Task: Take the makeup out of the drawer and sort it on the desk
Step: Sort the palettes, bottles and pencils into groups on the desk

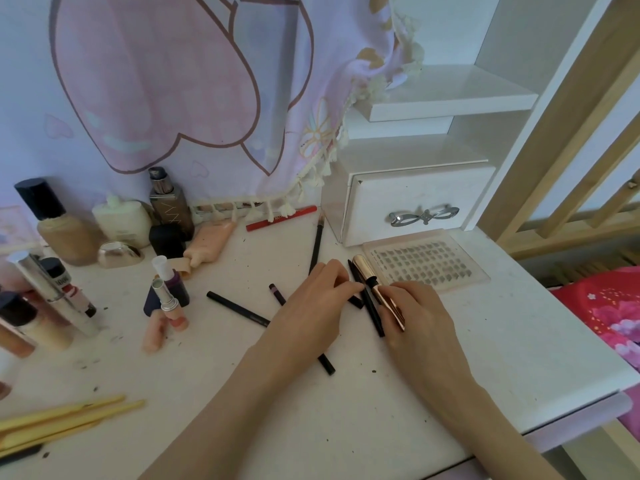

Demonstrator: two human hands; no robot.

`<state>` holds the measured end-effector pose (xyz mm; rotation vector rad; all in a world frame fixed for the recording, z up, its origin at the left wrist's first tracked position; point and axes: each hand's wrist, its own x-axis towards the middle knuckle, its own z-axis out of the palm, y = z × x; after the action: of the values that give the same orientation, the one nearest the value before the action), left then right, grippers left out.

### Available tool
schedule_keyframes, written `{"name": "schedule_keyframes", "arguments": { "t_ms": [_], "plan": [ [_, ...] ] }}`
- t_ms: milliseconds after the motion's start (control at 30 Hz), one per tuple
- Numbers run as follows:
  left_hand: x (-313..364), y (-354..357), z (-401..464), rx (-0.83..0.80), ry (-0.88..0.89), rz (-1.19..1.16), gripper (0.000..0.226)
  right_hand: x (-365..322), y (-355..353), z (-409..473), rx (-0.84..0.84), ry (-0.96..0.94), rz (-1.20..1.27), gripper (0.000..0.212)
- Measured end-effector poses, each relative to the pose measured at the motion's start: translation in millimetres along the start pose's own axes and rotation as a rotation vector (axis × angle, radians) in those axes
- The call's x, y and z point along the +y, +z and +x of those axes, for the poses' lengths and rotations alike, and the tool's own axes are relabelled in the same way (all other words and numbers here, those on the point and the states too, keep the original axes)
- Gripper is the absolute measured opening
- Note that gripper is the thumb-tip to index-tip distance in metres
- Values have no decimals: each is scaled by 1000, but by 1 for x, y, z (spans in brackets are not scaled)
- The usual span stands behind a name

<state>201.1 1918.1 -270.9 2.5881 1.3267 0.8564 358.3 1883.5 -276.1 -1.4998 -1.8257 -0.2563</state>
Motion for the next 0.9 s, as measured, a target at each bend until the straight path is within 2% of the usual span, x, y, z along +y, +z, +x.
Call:
{"name": "schedule_keyframes", "arguments": {
  "t_ms": [133, 233, 300, 400, 600, 667, 767, 833, 900],
  "plan": [
    [2, -3, -1, -29, -31, -18, 36, 2, 2, 1, -3, -7, 20, 20],
    [1, -2, 0, 28, 32, -9, 35, 3, 2, 2, -5, -37, -1, 25],
    [0, 0, -1, 55, 63, 3, 35, 2, 1, 2, -4, -48, -14, 18],
    [1, -2, -4, 40, 31, -8, 24, 2, 0, -1, -16, -35, -20, 17],
    [2, 1, -6, 20, 17, -34, 29, 1, -1, 1, -60, -29, 11, 22],
    [-1, -2, -6, 79, -26, -19, 29, -2, -2, 6, -44, -33, -8, 22],
    [-12, -15, -5, 202, -190, -3, 26, -14, 1, 26, -44, -35, 1, 24],
    [-20, -24, -5, 264, -290, -2, 27, -30, 8, 47, -155, -13, -3, 22],
    [-25, -31, -6, 286, -363, -15, 31, -44, 20, 67, -354, 33, -78, 27]
  ]
}}
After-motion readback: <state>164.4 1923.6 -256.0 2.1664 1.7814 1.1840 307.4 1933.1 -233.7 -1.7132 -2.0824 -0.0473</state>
